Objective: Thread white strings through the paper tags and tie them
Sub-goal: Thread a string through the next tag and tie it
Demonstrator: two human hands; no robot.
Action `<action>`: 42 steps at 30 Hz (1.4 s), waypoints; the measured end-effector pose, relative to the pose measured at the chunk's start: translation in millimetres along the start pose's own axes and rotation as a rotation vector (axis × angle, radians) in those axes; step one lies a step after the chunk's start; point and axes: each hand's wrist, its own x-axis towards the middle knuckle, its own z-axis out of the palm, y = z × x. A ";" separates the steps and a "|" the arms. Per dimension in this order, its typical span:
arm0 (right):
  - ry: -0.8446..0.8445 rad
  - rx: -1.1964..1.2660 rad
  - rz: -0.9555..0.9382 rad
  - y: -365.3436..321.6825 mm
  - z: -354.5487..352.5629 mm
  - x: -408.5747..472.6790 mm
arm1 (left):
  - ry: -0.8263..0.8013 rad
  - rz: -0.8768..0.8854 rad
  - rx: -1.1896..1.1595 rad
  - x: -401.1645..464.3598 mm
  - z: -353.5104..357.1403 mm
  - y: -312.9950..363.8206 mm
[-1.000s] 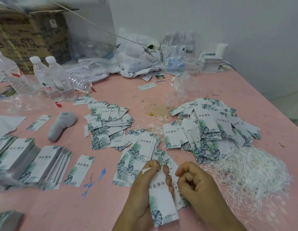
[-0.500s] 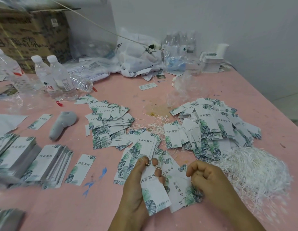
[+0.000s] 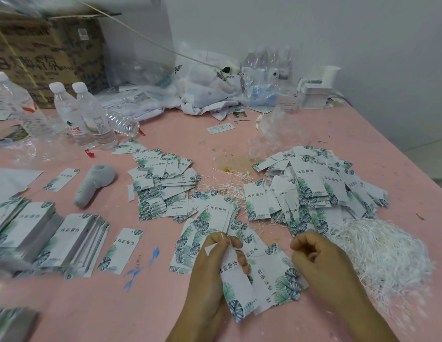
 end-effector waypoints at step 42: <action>-0.042 0.636 -0.096 -29.2 45.4 -18.6 | -0.033 0.242 0.293 -4.6 -7.3 -15.6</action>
